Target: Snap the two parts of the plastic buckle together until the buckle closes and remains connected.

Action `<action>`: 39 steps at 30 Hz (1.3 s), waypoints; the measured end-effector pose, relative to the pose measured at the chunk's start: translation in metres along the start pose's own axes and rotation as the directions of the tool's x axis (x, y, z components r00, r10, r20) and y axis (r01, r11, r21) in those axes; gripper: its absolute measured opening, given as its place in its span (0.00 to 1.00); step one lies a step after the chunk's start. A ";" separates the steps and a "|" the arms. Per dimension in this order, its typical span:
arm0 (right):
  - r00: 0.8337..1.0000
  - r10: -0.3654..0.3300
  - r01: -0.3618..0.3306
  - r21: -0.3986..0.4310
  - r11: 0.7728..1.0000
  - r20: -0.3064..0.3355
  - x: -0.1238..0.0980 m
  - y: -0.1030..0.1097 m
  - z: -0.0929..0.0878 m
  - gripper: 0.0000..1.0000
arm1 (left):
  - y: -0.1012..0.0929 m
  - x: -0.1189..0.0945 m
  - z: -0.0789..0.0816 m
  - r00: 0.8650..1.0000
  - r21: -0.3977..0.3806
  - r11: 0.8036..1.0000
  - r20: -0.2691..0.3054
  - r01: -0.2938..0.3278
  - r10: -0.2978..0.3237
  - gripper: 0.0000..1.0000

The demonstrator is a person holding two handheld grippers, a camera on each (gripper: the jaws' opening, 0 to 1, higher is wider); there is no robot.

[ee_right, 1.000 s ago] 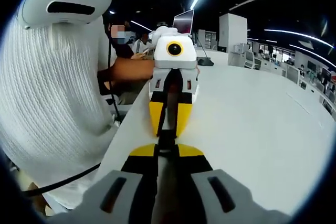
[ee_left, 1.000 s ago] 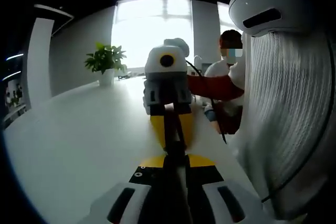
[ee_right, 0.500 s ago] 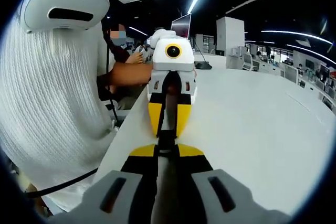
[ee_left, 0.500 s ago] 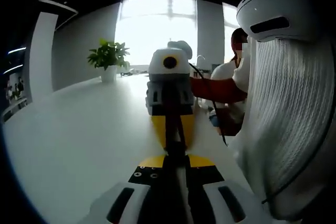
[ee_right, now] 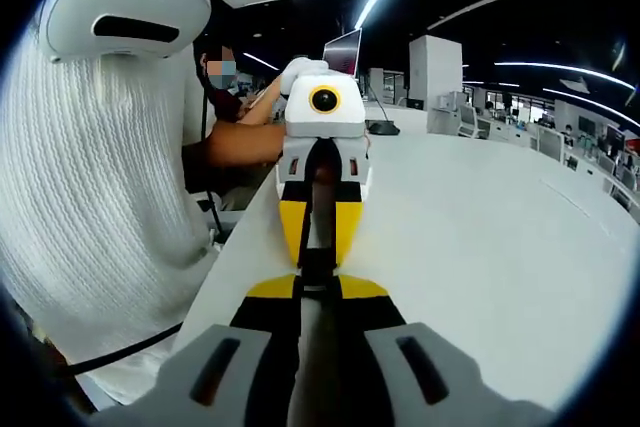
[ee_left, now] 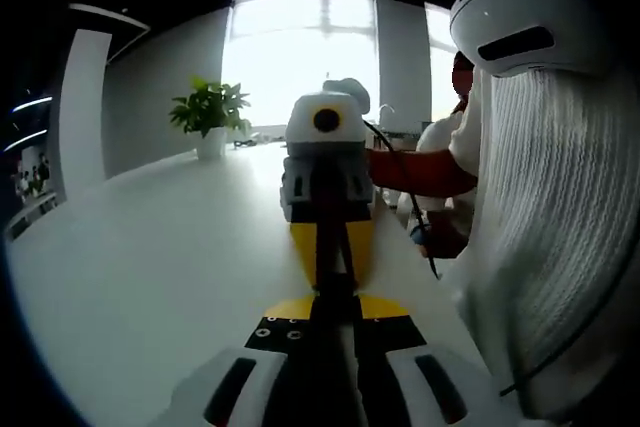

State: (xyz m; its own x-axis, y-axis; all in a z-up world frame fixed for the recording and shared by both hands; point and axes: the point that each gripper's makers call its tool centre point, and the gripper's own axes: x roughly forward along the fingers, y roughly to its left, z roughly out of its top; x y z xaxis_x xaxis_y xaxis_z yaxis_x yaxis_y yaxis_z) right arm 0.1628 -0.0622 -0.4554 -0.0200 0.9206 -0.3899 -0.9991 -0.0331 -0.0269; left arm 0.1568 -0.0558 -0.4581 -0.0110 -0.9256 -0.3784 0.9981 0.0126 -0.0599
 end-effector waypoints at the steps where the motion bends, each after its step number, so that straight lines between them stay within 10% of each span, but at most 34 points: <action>1: 1.000 0.003 -0.003 0.002 1.000 0.001 0.000 0.000 0.000 0.12 | 0.000 0.000 0.000 1.000 0.000 1.000 0.001 0.000 0.000 0.12; 39: 0.993 -0.028 0.030 0.018 0.999 -0.111 -0.002 -0.011 -0.003 0.12 | 0.015 -0.006 -0.003 0.997 -0.021 0.999 -0.060 -0.041 0.040 0.16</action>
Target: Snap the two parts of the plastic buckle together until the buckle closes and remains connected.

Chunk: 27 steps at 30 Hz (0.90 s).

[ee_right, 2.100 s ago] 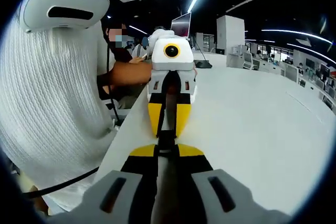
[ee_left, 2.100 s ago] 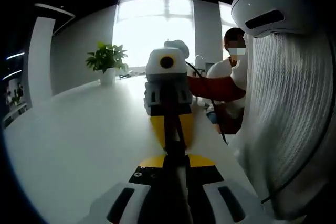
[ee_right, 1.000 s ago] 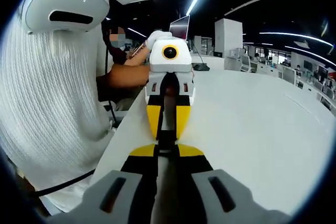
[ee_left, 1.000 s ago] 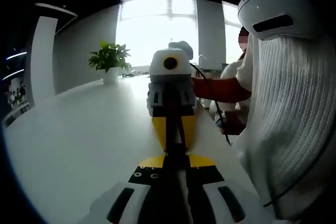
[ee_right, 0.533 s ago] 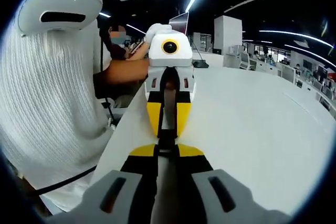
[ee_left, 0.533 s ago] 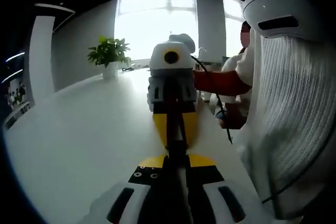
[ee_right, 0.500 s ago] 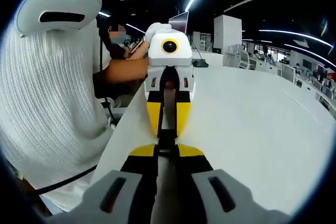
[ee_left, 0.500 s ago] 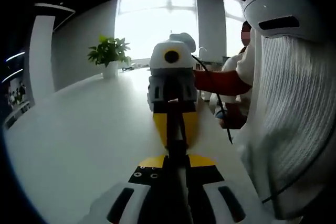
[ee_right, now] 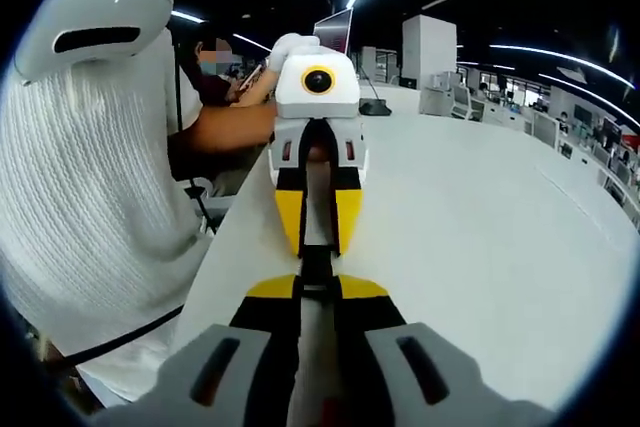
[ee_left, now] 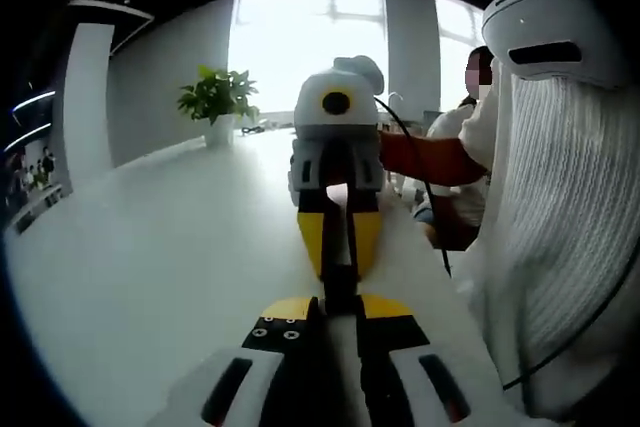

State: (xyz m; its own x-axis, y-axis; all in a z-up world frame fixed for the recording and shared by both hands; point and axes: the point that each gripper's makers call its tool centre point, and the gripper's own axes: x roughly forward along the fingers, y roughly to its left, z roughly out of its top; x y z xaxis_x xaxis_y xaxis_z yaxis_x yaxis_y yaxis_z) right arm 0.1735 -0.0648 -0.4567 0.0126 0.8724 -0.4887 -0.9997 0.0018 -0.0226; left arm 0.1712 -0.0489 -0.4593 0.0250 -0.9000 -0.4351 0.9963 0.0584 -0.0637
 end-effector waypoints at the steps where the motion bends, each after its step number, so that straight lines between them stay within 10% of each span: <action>1: 1.000 0.001 -0.001 0.000 1.000 -0.003 0.000 0.000 0.000 0.12 | 0.001 0.000 0.000 1.000 -0.001 1.000 0.002 -0.004 0.004 0.17; 27: 1.000 0.006 -0.006 0.001 1.000 -0.024 0.000 -0.011 0.000 0.12 | 0.006 -0.016 -0.001 0.996 -0.015 0.996 0.012 -0.091 0.091 0.21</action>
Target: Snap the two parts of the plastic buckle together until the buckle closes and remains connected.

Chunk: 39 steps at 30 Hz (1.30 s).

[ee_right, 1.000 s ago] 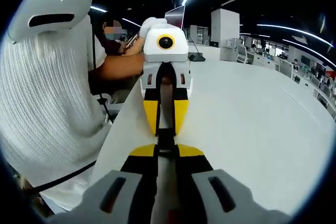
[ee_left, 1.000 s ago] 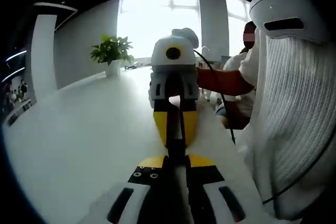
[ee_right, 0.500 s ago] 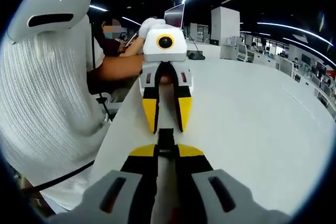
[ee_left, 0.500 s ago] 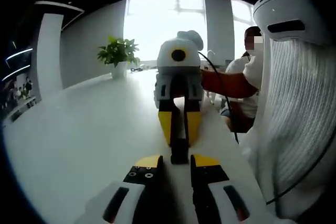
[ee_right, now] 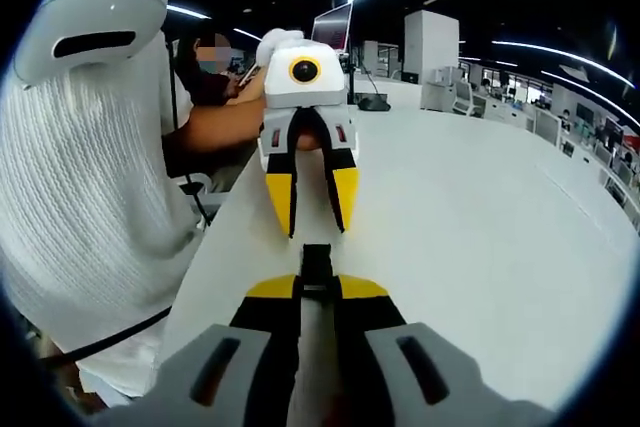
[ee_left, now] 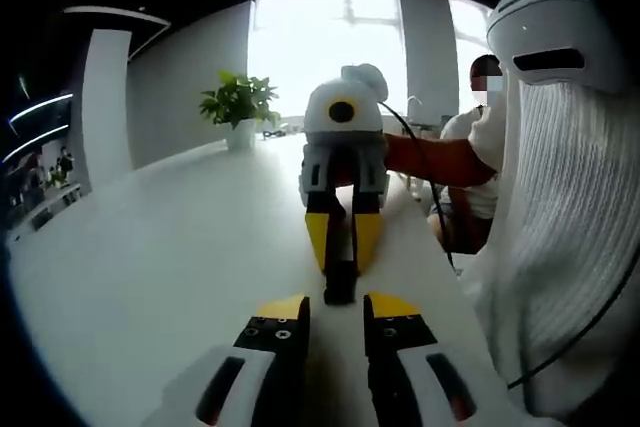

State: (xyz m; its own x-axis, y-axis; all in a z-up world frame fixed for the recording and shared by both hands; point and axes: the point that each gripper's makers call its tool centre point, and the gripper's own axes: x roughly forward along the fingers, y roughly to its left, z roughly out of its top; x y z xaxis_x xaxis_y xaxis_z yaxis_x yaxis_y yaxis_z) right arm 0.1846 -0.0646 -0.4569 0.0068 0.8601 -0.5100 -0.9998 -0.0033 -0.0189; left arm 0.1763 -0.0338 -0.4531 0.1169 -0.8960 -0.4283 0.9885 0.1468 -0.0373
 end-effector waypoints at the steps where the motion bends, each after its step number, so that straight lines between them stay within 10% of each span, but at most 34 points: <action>1: 1.000 -0.001 0.001 0.000 1.000 0.000 0.000 -0.001 0.000 0.12 | 0.000 0.000 -0.001 1.000 0.001 1.000 -0.003 -0.003 0.003 0.21; 39: 0.994 -0.004 0.004 -0.003 1.000 -0.106 -0.007 -0.080 -0.006 0.12 | 0.028 -0.018 0.001 0.992 -0.039 0.991 -0.006 -0.130 0.130 0.26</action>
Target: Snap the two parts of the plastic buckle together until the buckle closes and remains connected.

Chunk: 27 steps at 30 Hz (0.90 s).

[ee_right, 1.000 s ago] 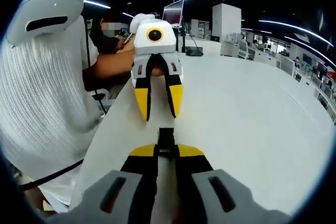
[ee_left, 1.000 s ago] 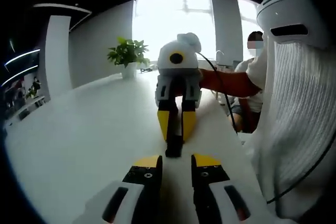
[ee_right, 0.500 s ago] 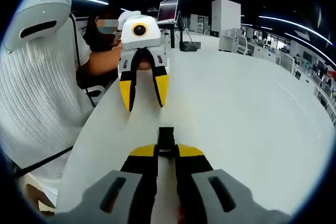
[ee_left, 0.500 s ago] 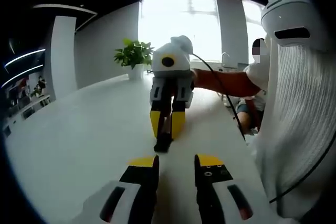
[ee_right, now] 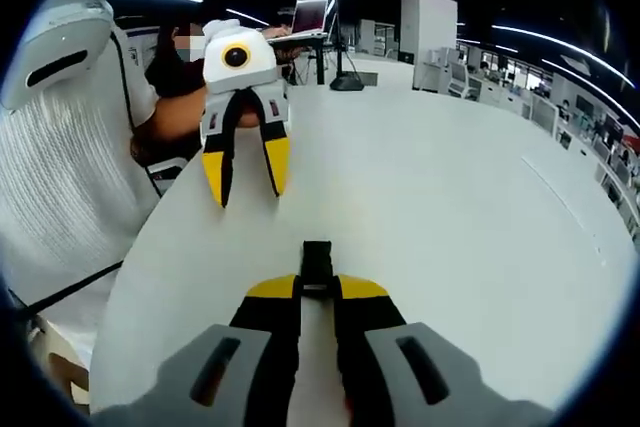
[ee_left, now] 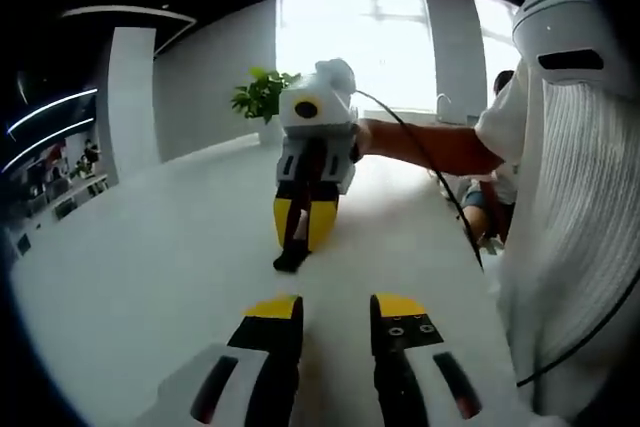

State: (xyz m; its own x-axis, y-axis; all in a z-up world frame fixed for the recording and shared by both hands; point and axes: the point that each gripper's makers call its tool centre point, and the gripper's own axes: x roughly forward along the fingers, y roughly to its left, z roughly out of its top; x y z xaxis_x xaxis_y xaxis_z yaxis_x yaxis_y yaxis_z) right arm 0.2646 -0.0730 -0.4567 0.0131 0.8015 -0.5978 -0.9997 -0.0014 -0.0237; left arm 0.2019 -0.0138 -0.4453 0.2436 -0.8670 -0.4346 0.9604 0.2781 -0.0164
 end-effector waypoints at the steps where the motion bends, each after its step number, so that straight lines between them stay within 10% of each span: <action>1: 1.000 0.001 -0.001 0.000 1.000 -0.002 0.000 -0.002 -0.001 0.12 | 0.001 -0.001 0.001 1.000 -0.002 1.000 0.004 -0.003 0.003 0.26; 27: 1.000 0.003 -0.003 0.006 1.000 -0.017 0.007 -0.056 0.002 0.12 | 0.029 -0.011 -0.003 0.992 -0.077 0.989 0.024 -0.124 0.126 0.27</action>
State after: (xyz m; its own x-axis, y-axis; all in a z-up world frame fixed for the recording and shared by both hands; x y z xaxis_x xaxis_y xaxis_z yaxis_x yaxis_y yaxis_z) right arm 0.3202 -0.0663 -0.4584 0.0103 0.7913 -0.6114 -0.9999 -0.0003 -0.0172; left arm 0.2265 0.0052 -0.4438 0.3664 -0.8347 -0.4111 0.9094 0.4147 -0.0317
